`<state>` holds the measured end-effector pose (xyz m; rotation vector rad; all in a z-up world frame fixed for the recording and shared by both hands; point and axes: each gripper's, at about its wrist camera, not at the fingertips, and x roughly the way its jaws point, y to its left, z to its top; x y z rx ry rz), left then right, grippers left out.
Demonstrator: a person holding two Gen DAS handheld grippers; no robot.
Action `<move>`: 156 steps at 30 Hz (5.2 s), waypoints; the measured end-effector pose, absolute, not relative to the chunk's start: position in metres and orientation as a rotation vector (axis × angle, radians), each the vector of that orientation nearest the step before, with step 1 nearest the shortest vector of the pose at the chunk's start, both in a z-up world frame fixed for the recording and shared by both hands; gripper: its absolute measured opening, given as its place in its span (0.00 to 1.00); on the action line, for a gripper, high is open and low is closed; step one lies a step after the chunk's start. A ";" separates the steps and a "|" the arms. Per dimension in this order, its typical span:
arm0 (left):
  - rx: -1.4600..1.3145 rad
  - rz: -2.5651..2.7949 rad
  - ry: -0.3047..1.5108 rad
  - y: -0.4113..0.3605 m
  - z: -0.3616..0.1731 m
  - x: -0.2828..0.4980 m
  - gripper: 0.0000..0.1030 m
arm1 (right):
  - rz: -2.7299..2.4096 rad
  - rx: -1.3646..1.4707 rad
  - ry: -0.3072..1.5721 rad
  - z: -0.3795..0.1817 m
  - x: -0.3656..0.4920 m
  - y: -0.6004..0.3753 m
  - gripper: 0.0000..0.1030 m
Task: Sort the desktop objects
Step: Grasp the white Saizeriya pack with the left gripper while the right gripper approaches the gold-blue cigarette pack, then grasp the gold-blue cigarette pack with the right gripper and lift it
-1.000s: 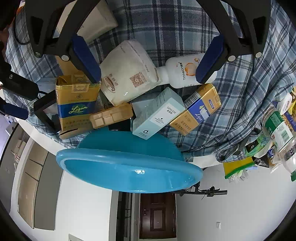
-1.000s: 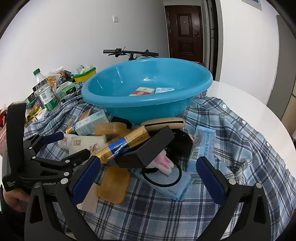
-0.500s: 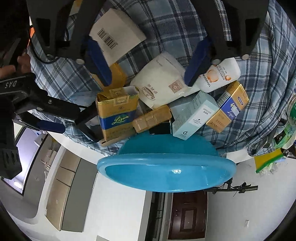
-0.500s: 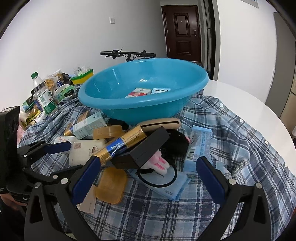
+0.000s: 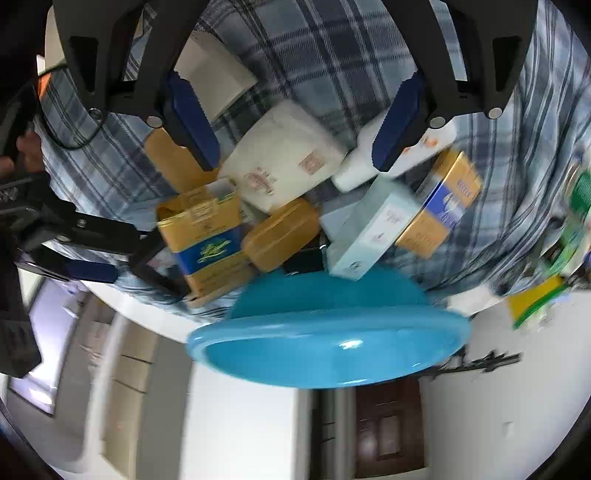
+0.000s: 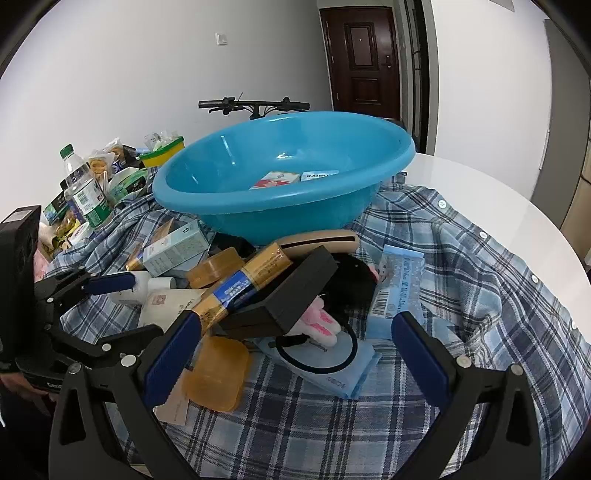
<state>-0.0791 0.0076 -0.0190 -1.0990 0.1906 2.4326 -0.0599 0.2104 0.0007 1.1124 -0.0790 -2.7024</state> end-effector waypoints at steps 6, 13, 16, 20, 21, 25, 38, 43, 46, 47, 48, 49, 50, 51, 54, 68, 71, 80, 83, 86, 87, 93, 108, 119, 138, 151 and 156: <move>-1.123 2.331 0.152 0.006 -0.027 -0.092 0.84 | -2.708 1.117 -0.094 0.000 -0.060 0.213 1.00; -1.158 2.331 0.151 0.004 -0.030 -0.084 0.45 | -2.701 1.128 -0.100 -0.002 -0.061 0.213 1.00; -1.166 2.302 0.183 0.007 -0.030 -0.072 0.42 | -2.696 1.131 -0.099 -0.003 -0.061 0.213 1.00; -1.151 2.257 0.255 0.016 -0.026 -0.052 0.42 | -2.697 1.131 -0.107 -0.004 -0.062 0.214 1.00; -1.148 2.252 0.262 0.017 -0.025 -0.049 0.42 | -2.697 1.132 -0.112 -0.004 -0.062 0.214 1.00; -1.127 2.223 0.307 0.028 -0.024 -0.045 0.65 | -2.697 1.139 -0.120 -0.006 -0.062 0.215 1.00; -1.128 2.181 0.240 0.048 -0.037 -0.067 0.50 | -2.709 1.139 -0.138 -0.005 -0.060 0.224 1.00; -1.150 2.339 0.230 0.037 -0.034 -0.070 0.42 | -2.710 1.139 -0.140 -0.004 -0.060 0.225 1.00; -1.200 2.478 0.172 0.023 -0.033 -0.072 0.42 | -2.709 1.138 -0.141 -0.005 -0.060 0.225 1.00; -1.217 2.482 0.155 0.022 -0.035 -0.072 0.42 | -2.708 1.139 -0.144 -0.005 -0.061 0.225 1.00; -1.223 2.471 0.147 0.024 -0.037 -0.072 0.42 | -2.706 1.141 -0.145 -0.005 -0.061 0.225 1.00; -1.219 2.474 0.149 0.024 -0.037 -0.072 0.43 | -2.704 1.144 -0.145 -0.006 -0.061 0.225 1.00; -1.217 2.479 0.148 0.024 -0.037 -0.073 0.47 | -2.702 1.146 -0.143 -0.006 -0.061 0.224 1.00; -1.218 2.480 0.149 0.024 -0.037 -0.073 0.49 | -2.700 1.147 -0.140 -0.006 -0.061 0.224 1.00; -1.234 2.475 0.191 0.033 -0.043 -0.075 0.78 | -2.706 1.139 -0.141 -0.005 -0.060 0.225 1.00; -1.162 2.553 0.044 0.011 -0.040 -0.078 0.48 | -2.713 1.135 -0.126 -0.004 -0.059 0.225 1.00; -1.126 2.630 0.031 0.007 -0.032 -0.076 0.48 | -2.704 1.131 -0.113 -0.004 -0.059 0.221 1.00; -1.149 2.629 0.062 0.018 -0.031 -0.076 0.48 | -2.671 1.045 0.010 0.004 -0.050 0.199 1.00; -1.153 2.605 0.052 0.022 -0.035 -0.075 0.48 | -2.609 0.998 -0.013 0.010 -0.047 0.192 1.00; -1.140 2.524 0.011 0.024 -0.036 -0.077 0.48 | -2.551 0.957 -0.039 0.014 -0.043 0.186 1.00; -1.141 2.505 0.010 0.027 -0.036 -0.076 0.48 | -2.535 0.945 -0.052 0.015 -0.042 0.185 1.00; -1.164 2.431 0.034 0.039 -0.041 -0.075 0.48 | -2.587 0.923 -0.039 0.014 -0.045 0.181 0.83; -1.224 2.482 0.026 0.024 -0.048 -0.083 0.48 | -2.681 0.888 0.423 0.003 -0.046 0.146 0.62; -1.171 2.418 -0.022 0.026 -0.039 -0.080 0.48 | -2.605 0.837 0.386 0.015 -0.028 0.155 0.56; -1.226 2.445 0.016 0.014 -0.048 -0.089 0.46 | -2.532 1.066 0.335 -0.023 -0.054 0.146 0.38; -1.209 2.447 0.127 0.037 -0.049 -0.083 0.68 | -2.559 1.096 0.127 0.000 -0.054 0.204 0.27; -1.241 2.460 0.179 0.044 -0.057 -0.088 0.68 | -2.718 1.028 0.348 -0.001 -0.050 0.191 0.63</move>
